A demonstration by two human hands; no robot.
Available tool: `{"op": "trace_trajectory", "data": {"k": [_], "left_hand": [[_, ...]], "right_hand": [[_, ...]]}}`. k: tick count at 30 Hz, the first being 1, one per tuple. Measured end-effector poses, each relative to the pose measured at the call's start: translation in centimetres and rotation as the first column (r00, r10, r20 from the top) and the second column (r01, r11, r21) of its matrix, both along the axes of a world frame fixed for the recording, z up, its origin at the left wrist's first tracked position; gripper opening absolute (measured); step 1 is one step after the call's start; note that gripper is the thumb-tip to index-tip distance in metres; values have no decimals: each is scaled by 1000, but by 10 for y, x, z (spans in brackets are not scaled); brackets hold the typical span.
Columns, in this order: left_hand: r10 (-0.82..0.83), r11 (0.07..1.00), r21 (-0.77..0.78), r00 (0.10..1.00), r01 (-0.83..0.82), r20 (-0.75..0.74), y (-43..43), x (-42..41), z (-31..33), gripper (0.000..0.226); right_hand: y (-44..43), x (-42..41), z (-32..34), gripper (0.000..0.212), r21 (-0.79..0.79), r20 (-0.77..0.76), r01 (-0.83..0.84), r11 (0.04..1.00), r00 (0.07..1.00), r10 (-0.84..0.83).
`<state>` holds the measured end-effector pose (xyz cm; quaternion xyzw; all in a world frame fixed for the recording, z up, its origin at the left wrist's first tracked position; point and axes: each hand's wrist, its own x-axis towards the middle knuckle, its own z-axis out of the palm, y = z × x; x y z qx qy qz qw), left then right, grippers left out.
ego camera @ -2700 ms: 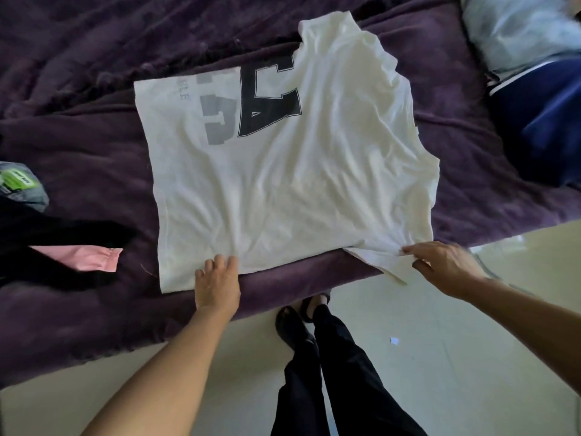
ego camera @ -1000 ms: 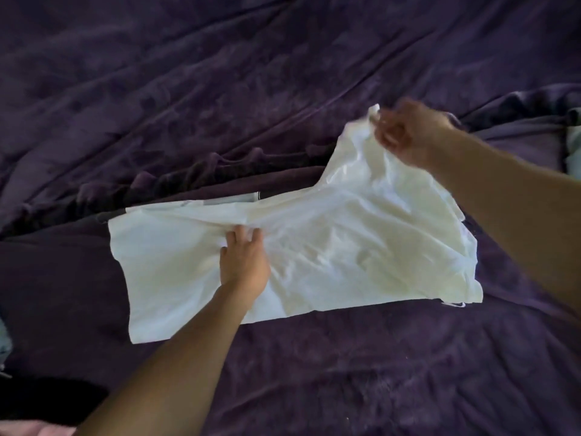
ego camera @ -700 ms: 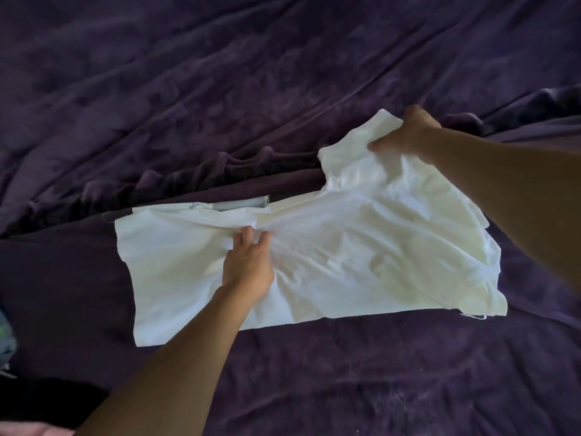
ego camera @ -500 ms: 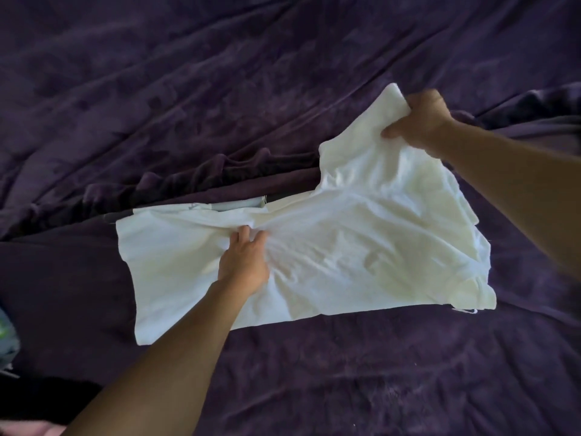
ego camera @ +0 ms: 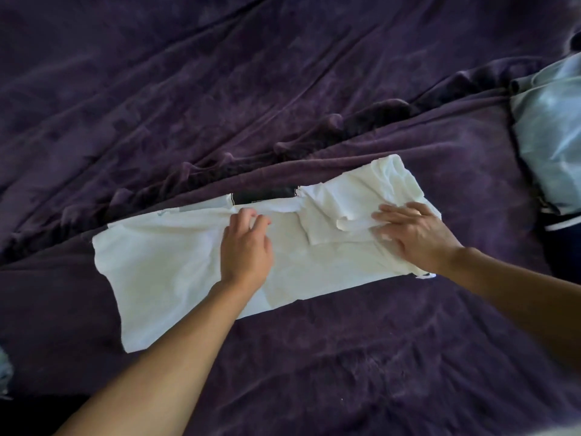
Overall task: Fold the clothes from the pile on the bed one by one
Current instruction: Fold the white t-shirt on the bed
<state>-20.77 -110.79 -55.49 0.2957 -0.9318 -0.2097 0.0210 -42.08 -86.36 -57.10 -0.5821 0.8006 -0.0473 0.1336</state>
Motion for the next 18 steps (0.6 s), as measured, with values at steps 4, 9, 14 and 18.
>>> {"op": "trace_trajectory", "data": {"k": [4, 9, 14, 18], "left_hand": [[-363, 920, -159, 932, 358, -6, 33, -53, -1, 61], [-483, 848, 38, 741, 528, 466, 47, -67, -43, 71], [-490, 829, 30, 700, 558, 520, 54, -66, -57, 76], [-473, 863, 74, 750, 499, 462, 60, -50, -42, 71]], "right_hand": [[9, -3, 4, 37, -72, 11, 238, 969, 971, -238], [15, -12, 5, 44, 63, 201, 849, 524, 504, -840], [-20, -3, 0, 78, 306, 222, 901, 308, 247, -943], [-23, -6, 5, 37, 360, 390, 889, 281, 130, -912]]}}
